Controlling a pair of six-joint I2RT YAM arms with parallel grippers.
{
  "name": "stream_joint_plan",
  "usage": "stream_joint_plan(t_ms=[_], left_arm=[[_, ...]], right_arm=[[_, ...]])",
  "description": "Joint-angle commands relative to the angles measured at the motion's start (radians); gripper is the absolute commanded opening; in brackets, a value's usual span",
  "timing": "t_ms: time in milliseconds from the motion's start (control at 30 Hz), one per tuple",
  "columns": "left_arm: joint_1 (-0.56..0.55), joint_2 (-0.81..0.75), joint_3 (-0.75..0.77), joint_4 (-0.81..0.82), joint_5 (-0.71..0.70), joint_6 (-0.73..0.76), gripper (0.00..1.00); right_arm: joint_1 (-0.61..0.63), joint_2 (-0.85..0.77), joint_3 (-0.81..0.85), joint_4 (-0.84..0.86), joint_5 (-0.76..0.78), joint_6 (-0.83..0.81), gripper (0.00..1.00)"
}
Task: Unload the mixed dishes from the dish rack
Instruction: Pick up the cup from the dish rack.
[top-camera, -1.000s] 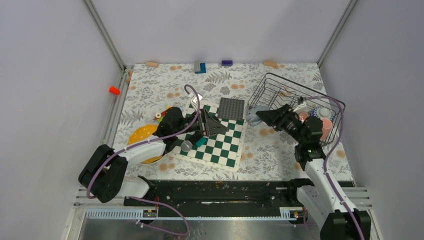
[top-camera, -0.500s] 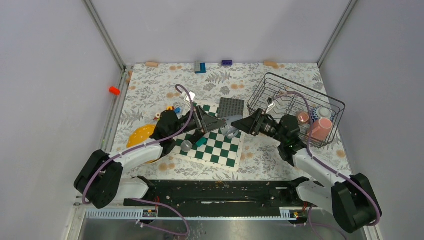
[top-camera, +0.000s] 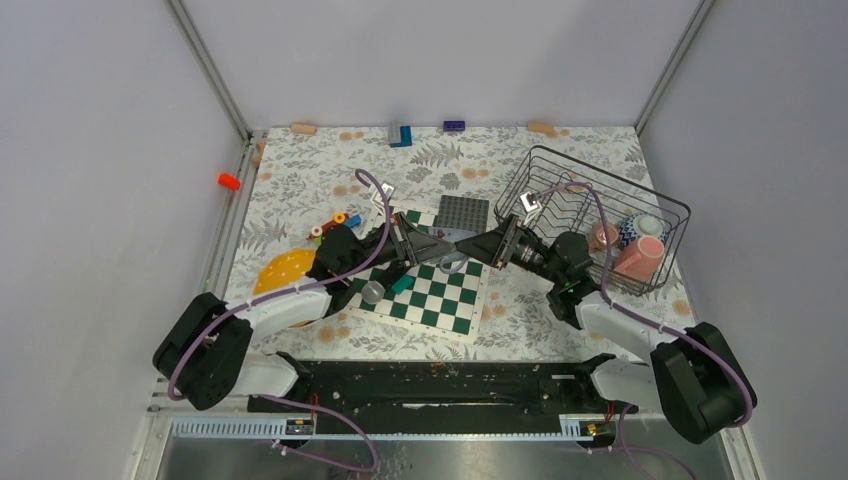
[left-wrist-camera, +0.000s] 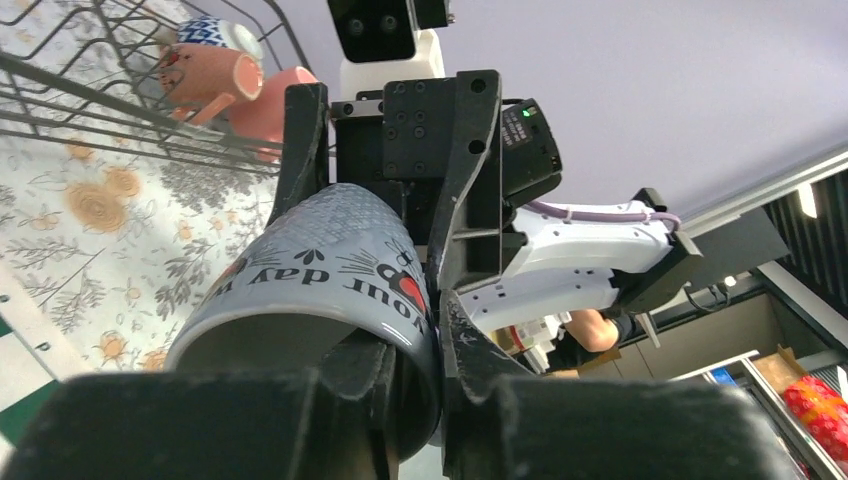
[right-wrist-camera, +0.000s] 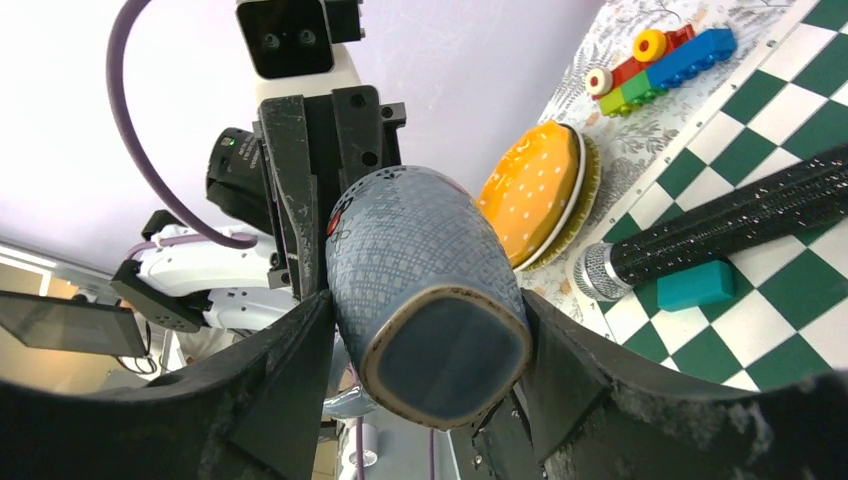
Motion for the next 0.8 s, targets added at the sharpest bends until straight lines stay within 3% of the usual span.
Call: stream_joint_plan(t_ms=[0,100,200,367,600,767], left_arm=[[-0.016,-0.015,0.004,0.068,-0.017,0.031,0.00],[-0.017,-0.043,-0.017,0.040,-0.035,0.056,0.00],[-0.019,-0.083,-0.024,-0.049,-0.063,0.103,0.00],[-0.022,-0.145,-0.057,-0.102,-0.096,0.144,0.00],[-0.022,-0.182,-0.090,-0.104,-0.089,0.164,0.00],[-0.026,-0.251,-0.063,-0.379,-0.149,0.268,0.00]], right_arm=[[0.022,-0.041,0.029,0.048,0.013,-0.041,0.22],[0.023,-0.077,0.025,0.001,0.032,-0.070,0.37],[0.023,-0.109,0.026,-0.037,0.042,-0.088,0.66],[0.023,-0.155,0.015,-0.076,0.072,-0.105,0.91],[0.023,-0.183,0.002,-0.068,0.083,-0.087,0.98],[0.023,-0.212,0.002,-0.118,0.103,-0.114,1.00]])
